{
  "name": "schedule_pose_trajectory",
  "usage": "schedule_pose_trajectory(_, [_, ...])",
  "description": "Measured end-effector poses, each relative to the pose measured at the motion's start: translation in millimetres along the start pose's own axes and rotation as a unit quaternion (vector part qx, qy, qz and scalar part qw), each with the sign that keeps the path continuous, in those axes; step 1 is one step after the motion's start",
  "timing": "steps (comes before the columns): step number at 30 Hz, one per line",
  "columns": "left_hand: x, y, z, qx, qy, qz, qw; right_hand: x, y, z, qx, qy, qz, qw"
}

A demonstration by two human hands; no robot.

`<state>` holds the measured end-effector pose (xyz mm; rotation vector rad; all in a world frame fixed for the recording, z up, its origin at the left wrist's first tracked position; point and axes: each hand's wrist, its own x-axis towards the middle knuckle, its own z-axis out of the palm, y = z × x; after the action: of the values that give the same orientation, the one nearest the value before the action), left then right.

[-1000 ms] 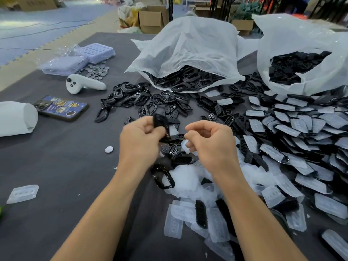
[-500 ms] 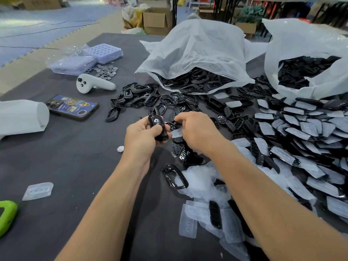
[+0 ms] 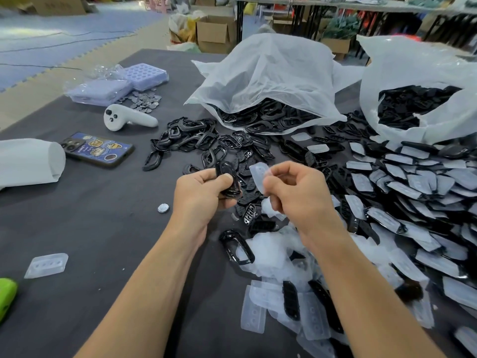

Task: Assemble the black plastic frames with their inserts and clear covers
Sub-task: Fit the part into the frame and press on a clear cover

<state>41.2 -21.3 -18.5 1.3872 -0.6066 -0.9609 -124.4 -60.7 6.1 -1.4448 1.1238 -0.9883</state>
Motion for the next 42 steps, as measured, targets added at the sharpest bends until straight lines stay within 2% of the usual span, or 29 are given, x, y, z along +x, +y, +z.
schedule_pose_trajectory(5, [-14.8,-5.9,10.8,0.034,-0.039,0.006,0.999,-14.7,5.0,-5.1,0.081,0.03,0.037,0.996])
schedule_pose_trajectory(11, [-19.8,-3.8,14.5,0.027,-0.028,0.016,0.999,-17.4,7.1,-11.9,0.131,0.008,0.042,0.99])
schedule_pose_trajectory(16, [-21.3,-4.8,18.6,0.044,-0.032,0.029,0.998,-16.3,14.0,-15.6,0.01,0.014,0.002,1.0])
schedule_pose_trajectory(19, [-21.8,-7.4,18.5,0.102,-0.023,0.05,0.993,-14.8,17.1,-13.7,0.009,0.013,-0.01,1.0])
schedule_pose_trajectory(22, [-22.9,-7.2,17.8,0.076,-0.056,0.047,0.994,-13.7,20.0,-9.8,-0.009,0.076,-0.031,0.997])
schedule_pose_trajectory(25, [-24.9,-3.3,19.3,0.03,-0.102,0.032,0.994,-15.7,22.3,-7.0,-0.103,0.134,-0.09,0.982])
schedule_pose_trajectory(27, [-25.6,-3.1,21.6,0.017,-0.109,0.038,0.993,-17.4,22.1,-2.1,-0.101,0.094,-0.093,0.986])
schedule_pose_trajectory(31, [-24.0,-2.9,20.6,-0.006,-0.11,0.04,0.993,-17.9,20.9,0.5,0.009,0.021,-0.058,0.998])
schedule_pose_trajectory(35, [-22.0,-1.2,19.3,-0.031,-0.165,0.007,0.986,-12.8,23.2,-6.0,0.029,0.02,-0.049,0.998])
schedule_pose_trajectory(39, [-24.1,-4.5,22.7,-0.04,-0.164,-0.024,0.985,-12.0,24.0,-8.2,0.045,0.0,-0.015,0.999])
schedule_pose_trajectory(42, [-26.1,-4.6,23.9,-0.061,-0.165,-0.034,0.984,-12.7,24.1,-7.9,0.04,0.016,-0.003,0.999])
